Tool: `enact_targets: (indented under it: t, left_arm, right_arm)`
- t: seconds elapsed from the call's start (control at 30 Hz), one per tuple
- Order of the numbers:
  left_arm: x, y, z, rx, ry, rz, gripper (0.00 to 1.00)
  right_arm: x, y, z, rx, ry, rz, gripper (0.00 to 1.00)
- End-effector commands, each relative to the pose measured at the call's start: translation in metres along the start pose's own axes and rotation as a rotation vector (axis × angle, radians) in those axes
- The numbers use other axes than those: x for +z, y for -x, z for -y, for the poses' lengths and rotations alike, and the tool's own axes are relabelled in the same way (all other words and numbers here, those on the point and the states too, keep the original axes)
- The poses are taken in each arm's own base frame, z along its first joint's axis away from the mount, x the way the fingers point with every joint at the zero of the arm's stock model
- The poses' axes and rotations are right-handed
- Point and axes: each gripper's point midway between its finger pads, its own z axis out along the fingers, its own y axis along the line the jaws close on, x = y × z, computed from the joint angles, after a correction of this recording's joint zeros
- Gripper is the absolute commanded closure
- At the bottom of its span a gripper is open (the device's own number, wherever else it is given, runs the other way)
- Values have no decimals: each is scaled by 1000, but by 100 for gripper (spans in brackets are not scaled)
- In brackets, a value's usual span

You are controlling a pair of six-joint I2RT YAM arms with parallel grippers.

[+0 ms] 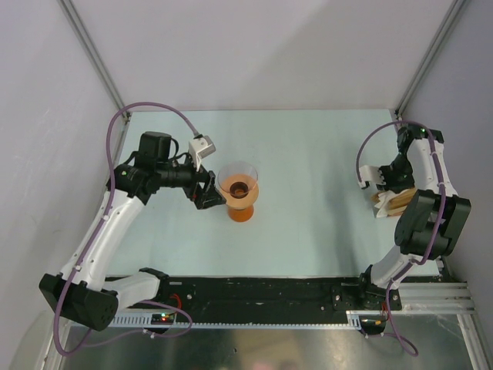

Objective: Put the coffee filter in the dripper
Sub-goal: Pick up the coffee filter from the coffee filter holder.

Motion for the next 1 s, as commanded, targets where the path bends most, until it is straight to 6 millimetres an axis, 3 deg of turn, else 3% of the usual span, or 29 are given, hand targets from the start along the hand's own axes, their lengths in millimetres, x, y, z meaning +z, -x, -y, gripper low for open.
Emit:
enact_targets:
  t: [0.0,0.37,0.6,0.73,0.97]
  left_arm:
    - [-5,16,2,69,-3,37,0]
    - [-5,19,1,75,0,40,0]
    - [-5,19,1,74,-1,40,0]
    - [-5,20,1,72,1,40,0]
    - [-5,20,1,70,-1,39,0]
  right_arm:
    - [-10,4,-22,-31,81,20,100]
    - [-34,1,-15,-23,44,17,100]
    - [-36,12,-17,-24,46,45,100]
    - [-35,13,-17,-25,48,43,82]
    - [-38,-5,-15,-31,40,12,66]
